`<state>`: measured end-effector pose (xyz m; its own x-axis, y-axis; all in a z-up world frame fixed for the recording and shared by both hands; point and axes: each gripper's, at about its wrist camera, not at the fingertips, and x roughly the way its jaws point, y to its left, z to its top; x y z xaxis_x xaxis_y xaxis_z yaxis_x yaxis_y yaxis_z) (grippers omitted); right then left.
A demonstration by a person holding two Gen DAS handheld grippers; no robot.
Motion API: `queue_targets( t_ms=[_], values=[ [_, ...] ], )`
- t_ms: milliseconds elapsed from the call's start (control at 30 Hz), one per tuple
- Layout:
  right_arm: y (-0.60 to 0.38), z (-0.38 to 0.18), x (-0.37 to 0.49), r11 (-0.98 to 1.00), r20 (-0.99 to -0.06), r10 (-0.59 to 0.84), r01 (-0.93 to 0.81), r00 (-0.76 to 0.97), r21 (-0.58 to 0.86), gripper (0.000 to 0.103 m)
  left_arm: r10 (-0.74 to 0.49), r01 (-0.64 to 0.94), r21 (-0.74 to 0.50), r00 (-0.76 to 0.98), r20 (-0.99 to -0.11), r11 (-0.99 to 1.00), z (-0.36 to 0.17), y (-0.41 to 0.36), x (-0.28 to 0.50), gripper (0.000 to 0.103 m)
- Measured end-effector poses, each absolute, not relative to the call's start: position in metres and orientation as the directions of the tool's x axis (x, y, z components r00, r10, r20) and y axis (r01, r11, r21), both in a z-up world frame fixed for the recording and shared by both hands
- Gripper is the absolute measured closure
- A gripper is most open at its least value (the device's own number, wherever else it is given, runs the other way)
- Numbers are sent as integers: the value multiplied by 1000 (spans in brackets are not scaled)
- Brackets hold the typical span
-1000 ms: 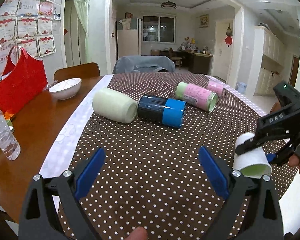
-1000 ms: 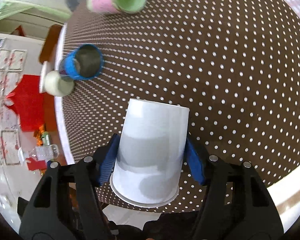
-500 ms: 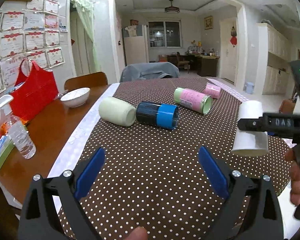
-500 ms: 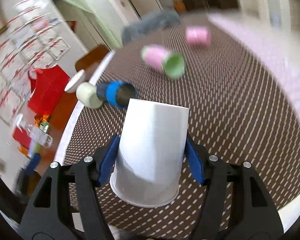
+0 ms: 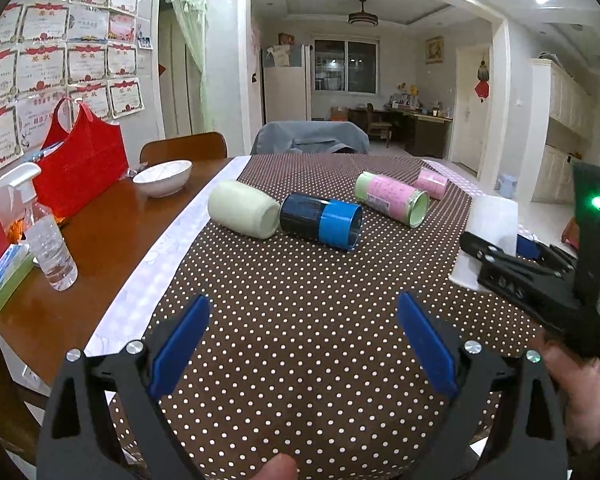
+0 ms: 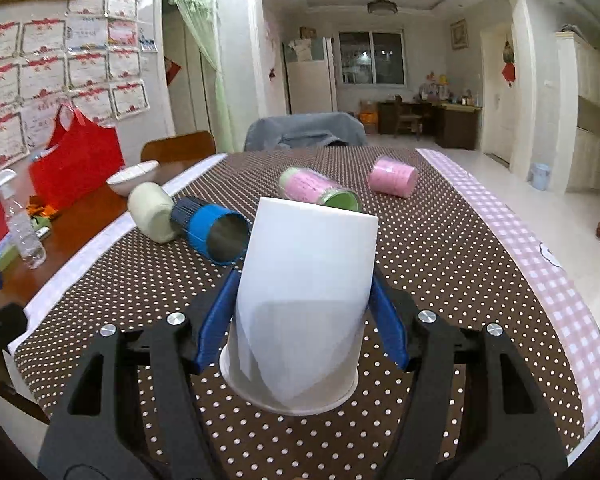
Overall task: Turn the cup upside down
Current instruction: 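Set the white cup upside down on the table and open the right gripper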
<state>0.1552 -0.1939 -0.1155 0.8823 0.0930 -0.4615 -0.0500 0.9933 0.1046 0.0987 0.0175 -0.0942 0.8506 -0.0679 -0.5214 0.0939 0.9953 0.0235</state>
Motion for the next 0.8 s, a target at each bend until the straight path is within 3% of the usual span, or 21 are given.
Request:
queue_targets(
  t_ms=[500, 800],
  values=[
    [-165, -129, 187, 998, -563, 67, -64, 824, 25, 38, -69, 90, 16, 848, -525, 996, -100, 23, 97, 10],
    [-168, -117, 155, 988, -548, 148, -106, 823, 108, 8, -67, 92, 22, 851, -520, 995, -97, 20, 93, 10]
  ],
)
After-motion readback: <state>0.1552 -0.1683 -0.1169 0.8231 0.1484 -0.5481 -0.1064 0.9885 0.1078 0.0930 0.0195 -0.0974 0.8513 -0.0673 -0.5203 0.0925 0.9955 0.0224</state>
